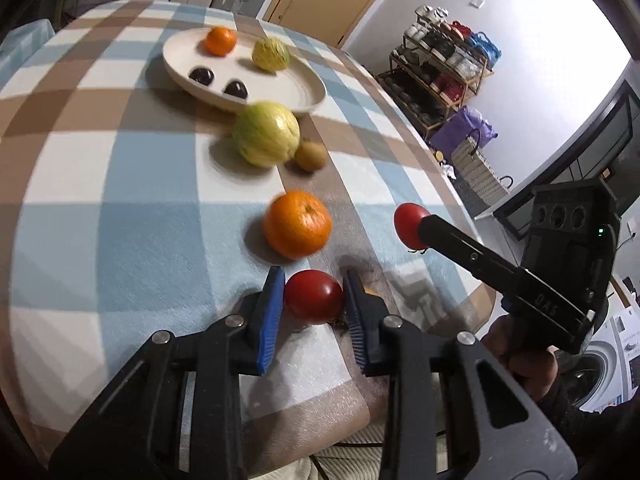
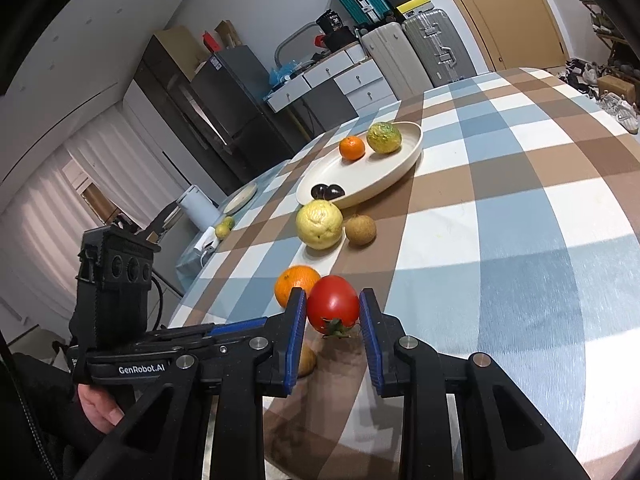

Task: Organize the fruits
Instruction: 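Grasp another red tomato with the left tool while the right tool lifts its tomato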

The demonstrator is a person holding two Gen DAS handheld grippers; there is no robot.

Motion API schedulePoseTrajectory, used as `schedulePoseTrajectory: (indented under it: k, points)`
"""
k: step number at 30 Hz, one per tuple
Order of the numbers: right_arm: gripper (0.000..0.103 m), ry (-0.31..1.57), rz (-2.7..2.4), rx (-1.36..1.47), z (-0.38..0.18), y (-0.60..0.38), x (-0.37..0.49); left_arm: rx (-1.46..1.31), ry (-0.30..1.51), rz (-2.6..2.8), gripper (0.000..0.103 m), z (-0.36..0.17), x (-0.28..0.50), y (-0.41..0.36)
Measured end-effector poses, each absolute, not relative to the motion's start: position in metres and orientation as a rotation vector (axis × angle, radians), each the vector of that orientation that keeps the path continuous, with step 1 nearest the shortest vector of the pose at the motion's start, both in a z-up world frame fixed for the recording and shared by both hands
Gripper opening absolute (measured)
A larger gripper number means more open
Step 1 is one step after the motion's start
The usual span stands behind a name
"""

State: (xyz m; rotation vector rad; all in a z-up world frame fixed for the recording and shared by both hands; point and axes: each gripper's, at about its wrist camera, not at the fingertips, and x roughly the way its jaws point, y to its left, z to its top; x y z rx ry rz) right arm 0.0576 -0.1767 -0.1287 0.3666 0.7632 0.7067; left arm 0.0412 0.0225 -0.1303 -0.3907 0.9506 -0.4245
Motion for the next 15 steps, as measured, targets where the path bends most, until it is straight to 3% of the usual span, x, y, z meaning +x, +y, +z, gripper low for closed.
schedulePoseTrajectory:
  k: [15]
  points:
    - [0.028,0.729,0.804,0.378,-0.088,-0.153,0.151,-0.373,0.812,-0.345,0.027,-0.072,0.147,0.083]
